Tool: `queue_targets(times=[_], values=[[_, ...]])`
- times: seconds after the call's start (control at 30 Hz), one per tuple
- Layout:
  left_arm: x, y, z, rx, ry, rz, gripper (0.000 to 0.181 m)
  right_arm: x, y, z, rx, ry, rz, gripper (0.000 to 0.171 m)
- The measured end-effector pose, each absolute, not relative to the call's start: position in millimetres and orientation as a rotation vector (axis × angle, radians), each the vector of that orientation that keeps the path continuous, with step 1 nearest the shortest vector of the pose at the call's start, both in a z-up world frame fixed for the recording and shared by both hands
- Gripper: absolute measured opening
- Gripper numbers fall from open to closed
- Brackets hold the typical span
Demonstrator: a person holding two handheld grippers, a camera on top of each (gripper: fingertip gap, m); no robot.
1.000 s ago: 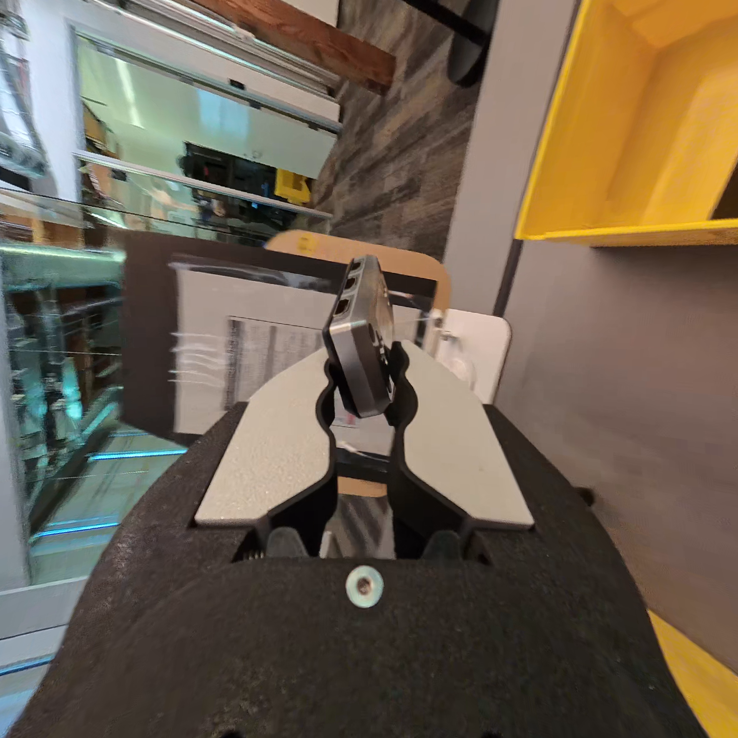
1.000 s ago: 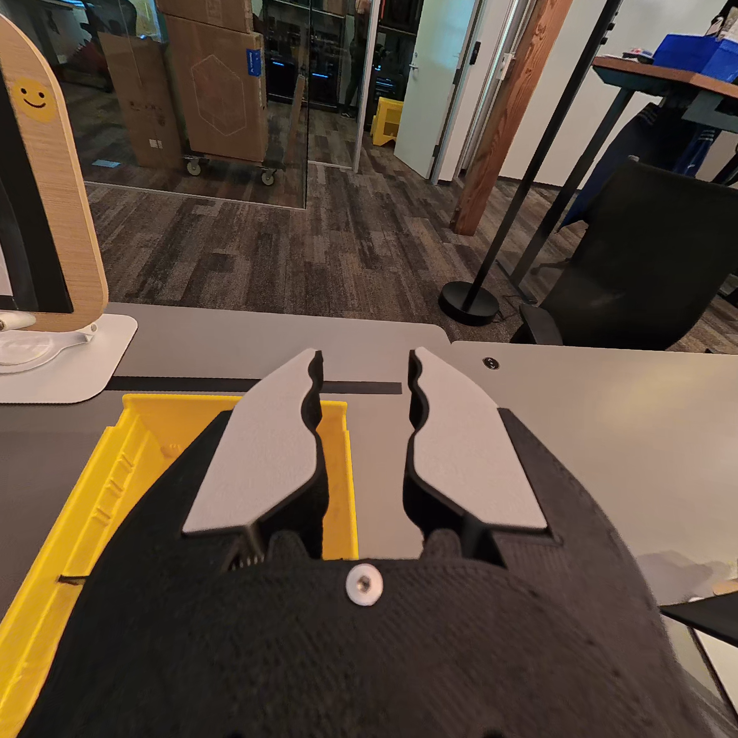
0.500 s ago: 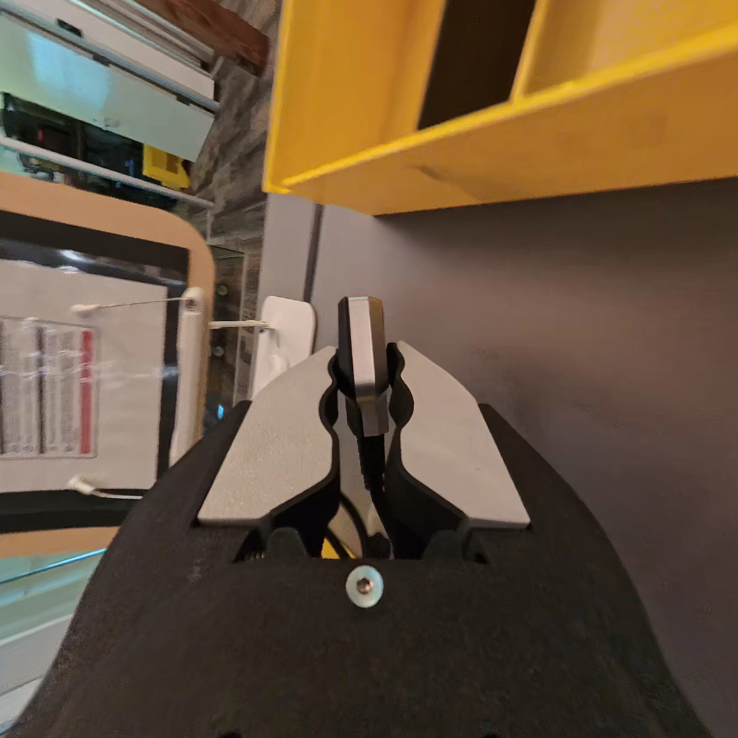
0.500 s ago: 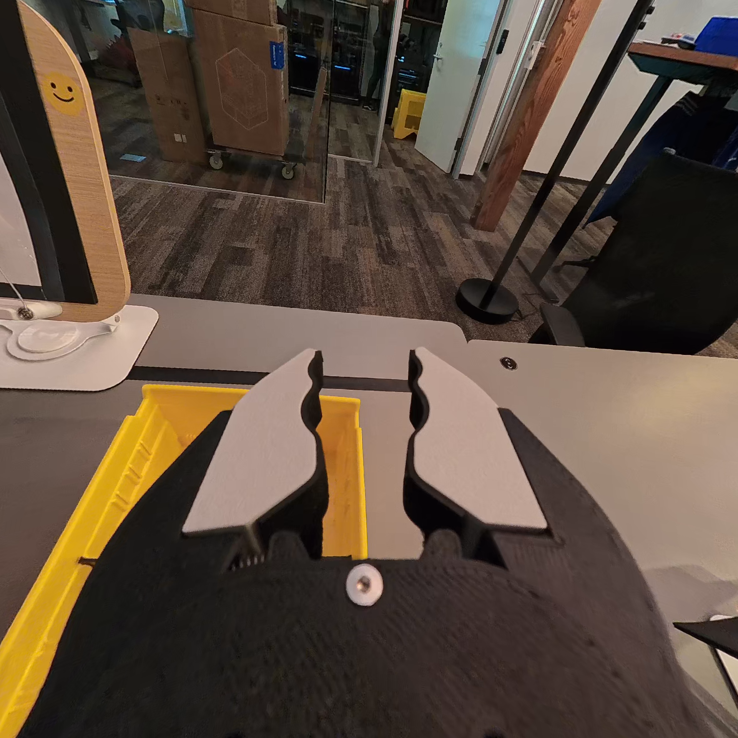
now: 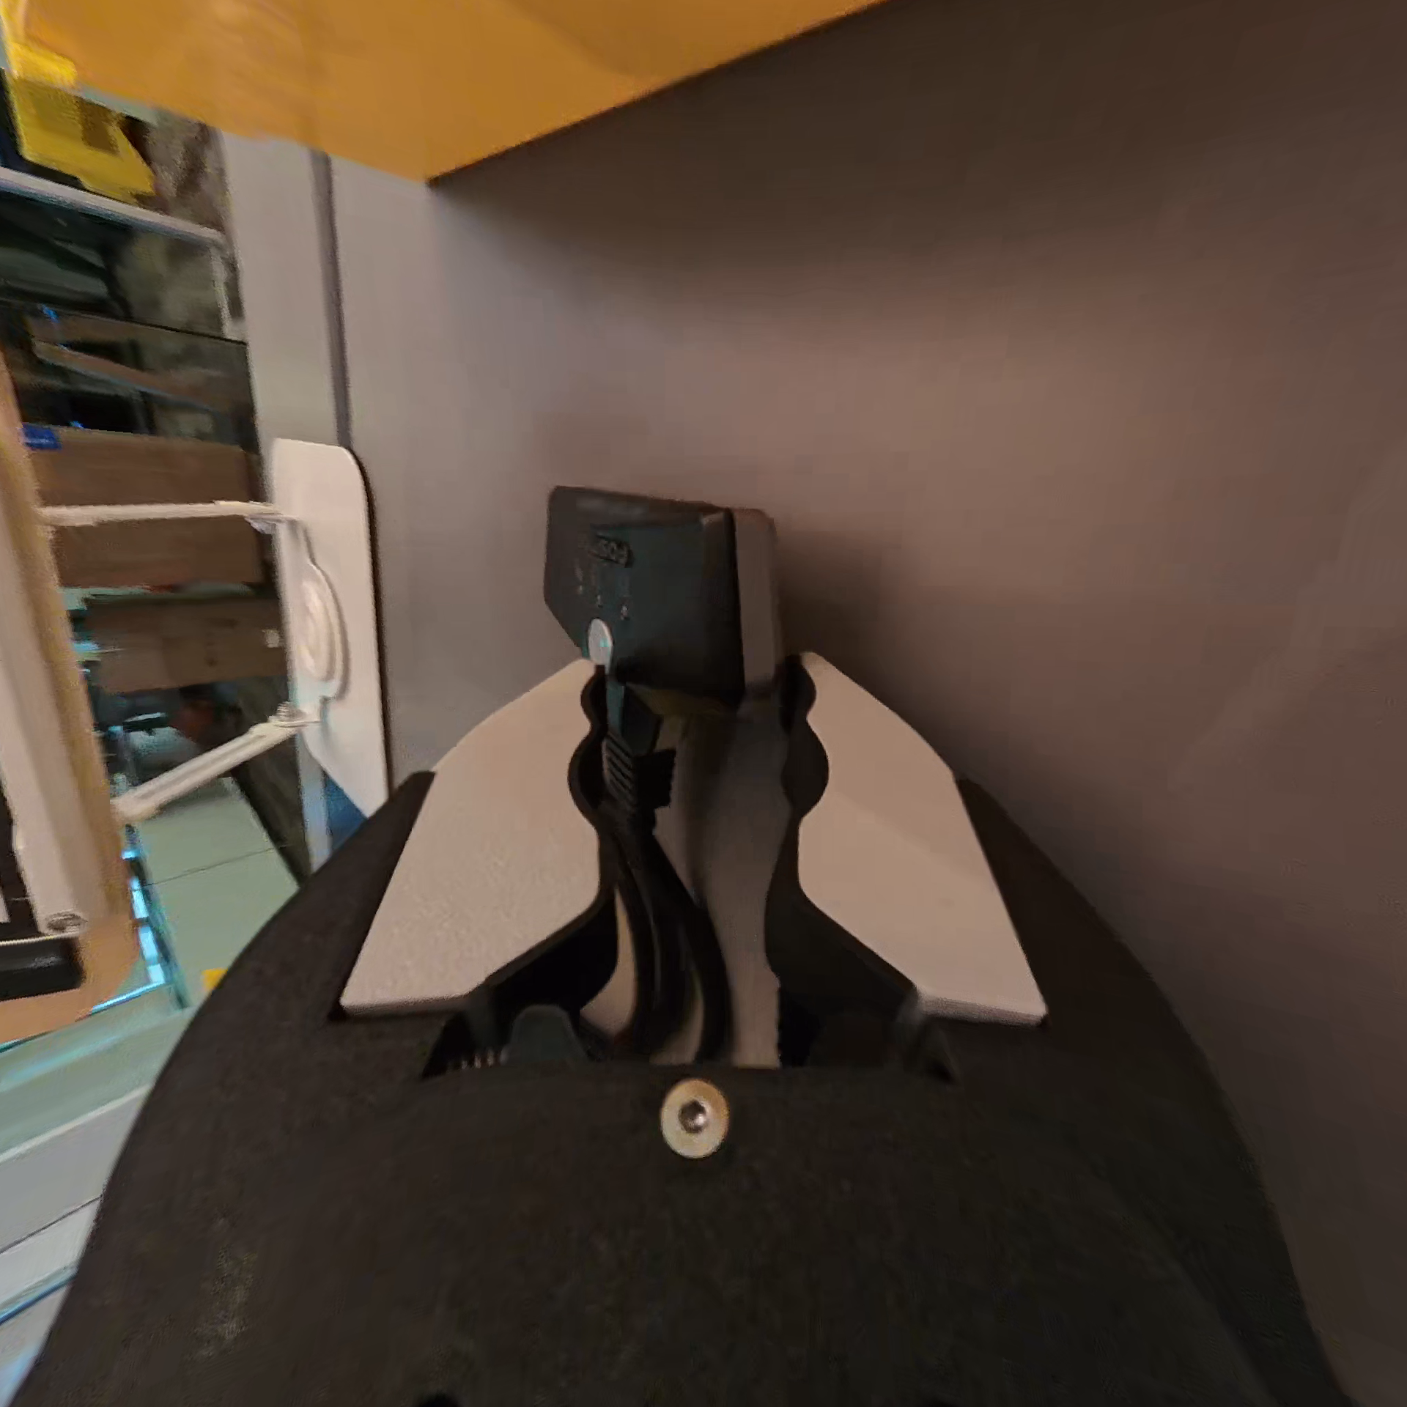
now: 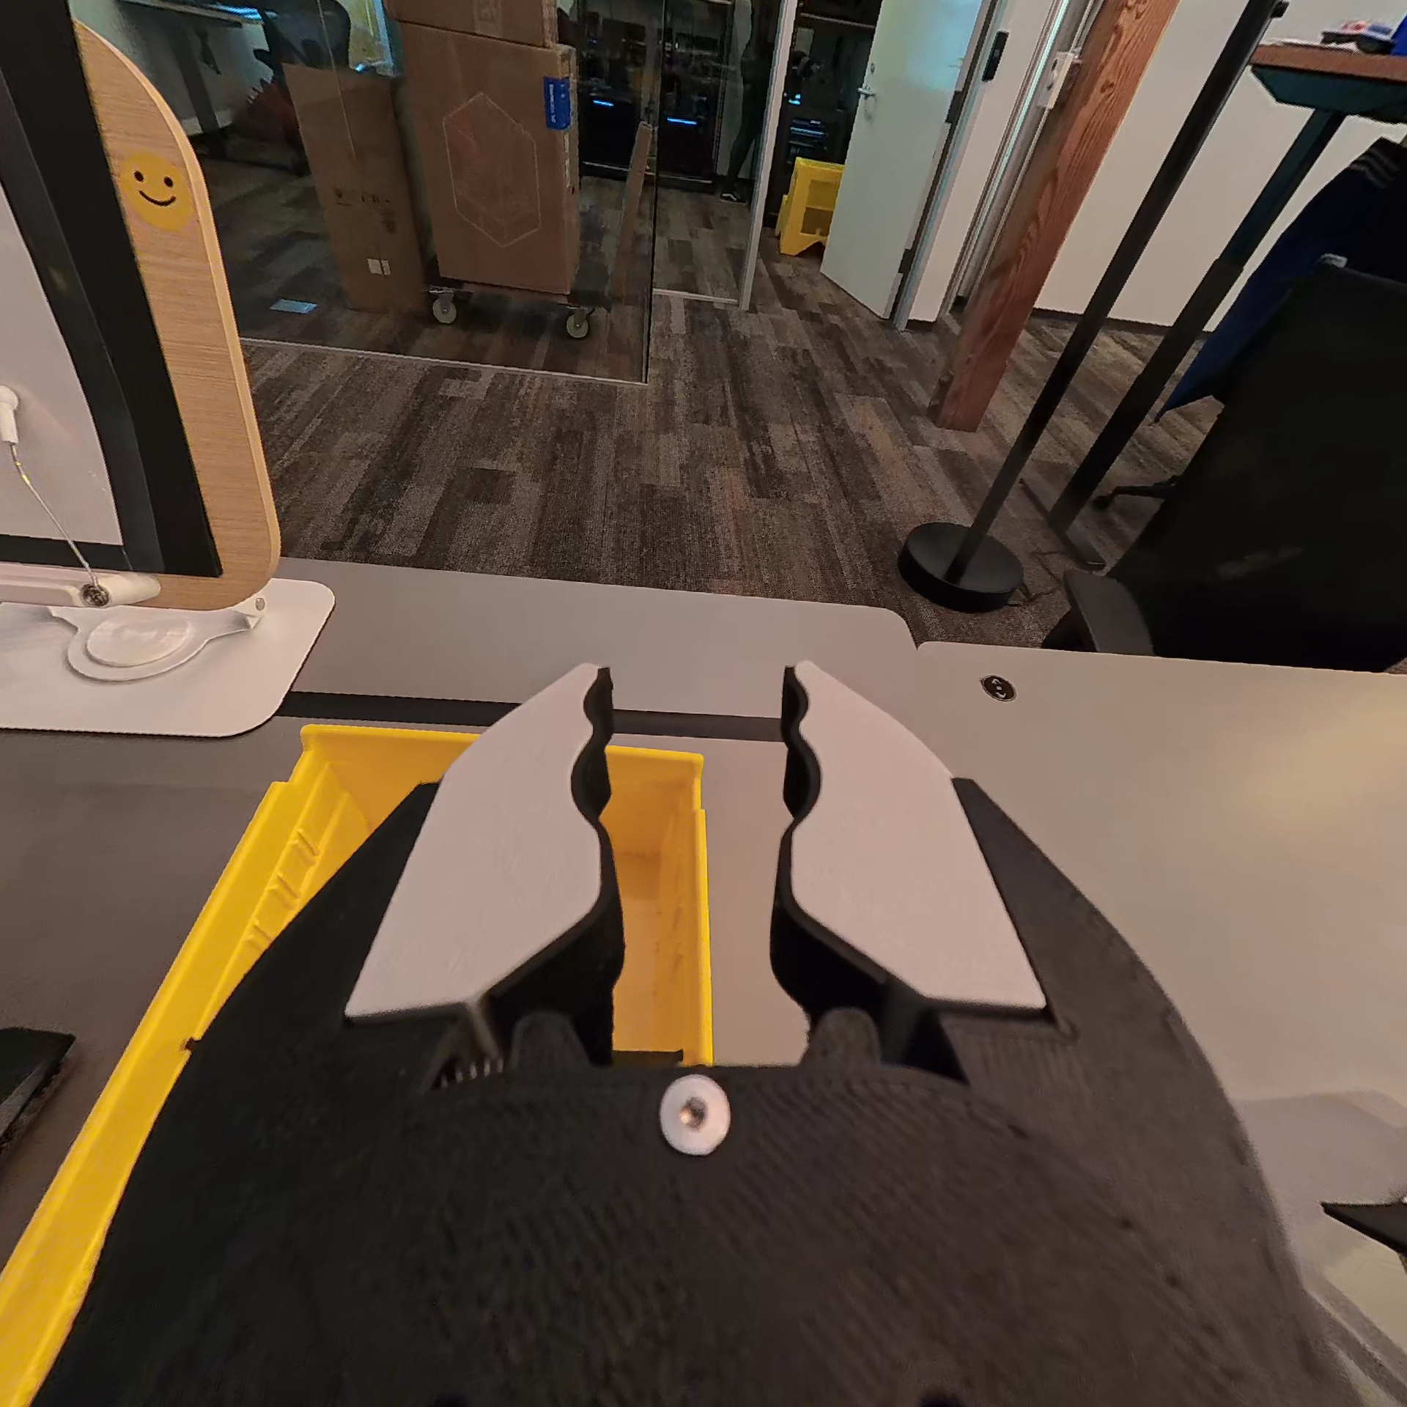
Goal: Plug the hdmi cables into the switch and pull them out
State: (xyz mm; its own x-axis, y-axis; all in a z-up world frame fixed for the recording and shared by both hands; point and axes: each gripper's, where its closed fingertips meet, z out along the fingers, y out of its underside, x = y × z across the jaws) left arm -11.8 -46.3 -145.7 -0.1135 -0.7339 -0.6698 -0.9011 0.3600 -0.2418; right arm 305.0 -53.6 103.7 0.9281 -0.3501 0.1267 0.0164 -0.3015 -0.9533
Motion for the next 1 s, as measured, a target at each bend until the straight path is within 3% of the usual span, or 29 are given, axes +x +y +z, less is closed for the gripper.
queue_targets(times=[0.17,0.3,0.47,0.63,0.9,0.97,1.0], values=[[-22,-71,-112,-1.616,1.731,0.003,0.066,302,-54,104,-1.853,0.235,-0.355,0.044],[-73,-72,-66,-1.687,1.514,-0.078,0.064,299,-54,105,-1.85,0.226,-0.343,0.045],[-211,-34,-29,-1.793,1.148,0.105,0.045,295,-53,106,-1.85,0.216,-0.33,0.046],[-327,19,2,-1.902,0.769,0.162,0.044,289,-51,105,-1.859,0.198,-0.322,0.046],[-353,107,-36,-2.118,0.966,0.267,0.045,283,-44,98,-1.895,0.171,-0.32,0.047],[-346,120,-44,-2.125,1.029,0.271,0.028,282,-43,95,-1.907,0.161,-0.314,0.047],[-340,125,-47,-2.12,1.056,0.269,0.028,282,-42,94,-1.914,0.156,-0.309,0.047]])
